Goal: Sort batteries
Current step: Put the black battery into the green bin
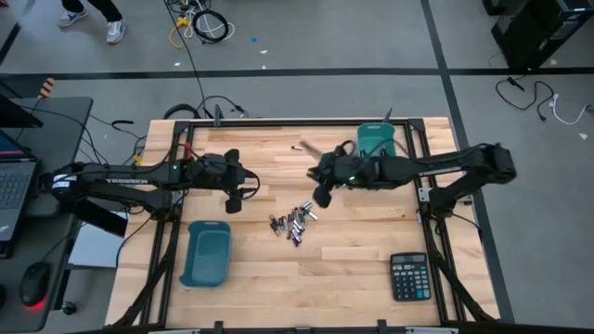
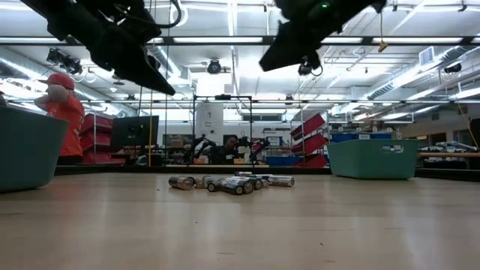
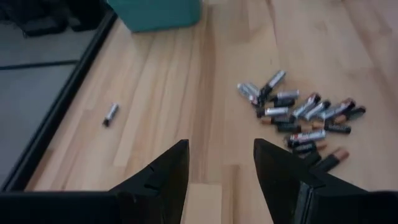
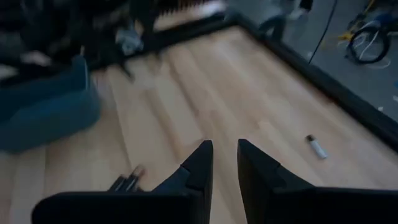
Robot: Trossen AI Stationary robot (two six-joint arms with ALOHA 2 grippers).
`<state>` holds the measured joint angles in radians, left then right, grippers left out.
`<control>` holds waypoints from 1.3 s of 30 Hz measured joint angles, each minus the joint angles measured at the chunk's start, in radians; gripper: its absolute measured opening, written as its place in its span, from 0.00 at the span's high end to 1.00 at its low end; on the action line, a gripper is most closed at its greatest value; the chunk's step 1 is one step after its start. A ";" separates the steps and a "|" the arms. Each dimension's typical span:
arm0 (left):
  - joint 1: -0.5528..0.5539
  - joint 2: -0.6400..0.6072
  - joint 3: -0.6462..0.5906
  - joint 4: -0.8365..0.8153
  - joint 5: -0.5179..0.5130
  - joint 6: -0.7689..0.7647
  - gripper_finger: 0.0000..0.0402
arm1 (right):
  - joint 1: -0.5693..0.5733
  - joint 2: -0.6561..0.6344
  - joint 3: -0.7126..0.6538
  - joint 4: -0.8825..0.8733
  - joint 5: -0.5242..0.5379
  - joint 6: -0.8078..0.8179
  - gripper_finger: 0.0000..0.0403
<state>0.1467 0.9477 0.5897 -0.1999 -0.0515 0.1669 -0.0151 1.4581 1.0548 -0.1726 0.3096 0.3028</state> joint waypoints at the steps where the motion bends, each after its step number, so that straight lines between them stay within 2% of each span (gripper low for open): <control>1: -0.001 -0.004 0.001 0.006 0.000 0.000 0.55 | 0.007 0.035 0.034 -0.031 0.000 0.002 0.85; 6: -0.005 -0.016 0.001 0.011 -0.001 -0.020 0.55 | 0.029 0.198 0.188 -0.153 0.002 0.011 0.85; 10: -0.005 -0.019 0.001 0.007 -0.003 -0.048 0.55 | 0.033 0.280 0.267 -0.198 0.000 0.010 0.85; 13: -0.005 -0.026 0.001 0.025 0.003 -0.064 0.55 | 0.033 0.319 0.286 -0.203 -0.062 0.010 0.85; 17: -0.005 -0.039 0.001 0.063 0.038 -0.064 0.55 | 0.034 0.345 0.287 -0.206 -0.121 0.017 0.85; 24: -0.019 -0.039 0.001 0.055 0.037 -0.110 0.55 | 0.037 0.374 0.287 -0.214 -0.128 0.096 0.85; 32: -0.146 -0.056 0.001 0.066 0.072 -0.122 0.55 | 0.065 0.372 0.287 -0.218 -0.128 0.208 0.84; 36: -0.222 -0.063 0.001 0.111 0.035 -0.129 0.55 | 0.086 0.375 0.287 -0.209 -0.121 0.229 0.84; 39: -0.265 -0.066 0.001 0.147 -0.043 -0.131 0.55 | 0.096 0.375 0.287 -0.170 -0.113 0.241 0.84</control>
<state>-0.1181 0.8818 0.5903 -0.0528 -0.0941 0.0360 0.0806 1.8328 1.3418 -0.3429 0.1966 0.5434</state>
